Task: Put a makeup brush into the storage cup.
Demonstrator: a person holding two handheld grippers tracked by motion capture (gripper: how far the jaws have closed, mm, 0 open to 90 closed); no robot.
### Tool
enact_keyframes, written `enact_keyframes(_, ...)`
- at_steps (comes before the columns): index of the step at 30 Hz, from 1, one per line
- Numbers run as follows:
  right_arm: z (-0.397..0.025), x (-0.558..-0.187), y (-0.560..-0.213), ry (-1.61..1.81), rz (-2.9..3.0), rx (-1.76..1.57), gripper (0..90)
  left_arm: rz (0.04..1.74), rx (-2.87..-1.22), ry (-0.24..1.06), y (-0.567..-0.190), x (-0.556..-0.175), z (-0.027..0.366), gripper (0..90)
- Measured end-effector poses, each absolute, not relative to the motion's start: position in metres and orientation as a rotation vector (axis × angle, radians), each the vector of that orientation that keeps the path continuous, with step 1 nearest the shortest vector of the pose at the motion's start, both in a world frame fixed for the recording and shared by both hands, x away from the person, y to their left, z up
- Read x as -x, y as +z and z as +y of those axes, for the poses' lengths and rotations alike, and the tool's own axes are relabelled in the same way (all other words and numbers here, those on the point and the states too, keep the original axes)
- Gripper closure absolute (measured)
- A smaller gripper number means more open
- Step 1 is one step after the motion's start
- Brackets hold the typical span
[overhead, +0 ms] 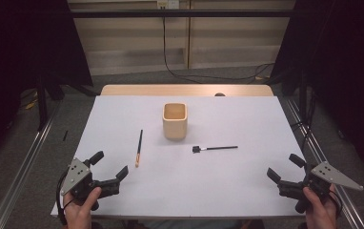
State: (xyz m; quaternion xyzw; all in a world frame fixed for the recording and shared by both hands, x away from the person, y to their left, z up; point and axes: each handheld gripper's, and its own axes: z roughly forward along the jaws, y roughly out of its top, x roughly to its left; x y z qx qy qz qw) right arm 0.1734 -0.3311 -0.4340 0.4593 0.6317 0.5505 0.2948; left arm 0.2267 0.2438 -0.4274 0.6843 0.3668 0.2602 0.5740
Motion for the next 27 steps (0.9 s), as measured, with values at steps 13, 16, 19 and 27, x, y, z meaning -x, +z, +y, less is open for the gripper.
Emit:
enact_keyframes(13, -0.331, -0.176, -0.435, 1.477, 1.688, -1.219, 0.4, 0.869, -1.594, 0.61, -0.425, -0.225, 0.242, 2.9)
enact_keyframes(16, -0.331, -0.176, -0.435, 1.479, 1.689, -1.22, 0.4, 0.871, -1.593, 0.606, -0.425, -0.225, 0.242, 2.9)
enact_keyframes(19, -0.331, -0.176, -0.435, 1.47, 1.699, -1.209, 0.5, 0.876, -1.589, 0.607, -0.424, -0.227, 0.242, 2.9)
enact_keyframes(27, -0.329, -0.176, -0.435, 1.474, 1.714, -1.202, 0.3, 0.862, -1.601, 0.618, -0.418, -0.24, 0.231, 2.9)
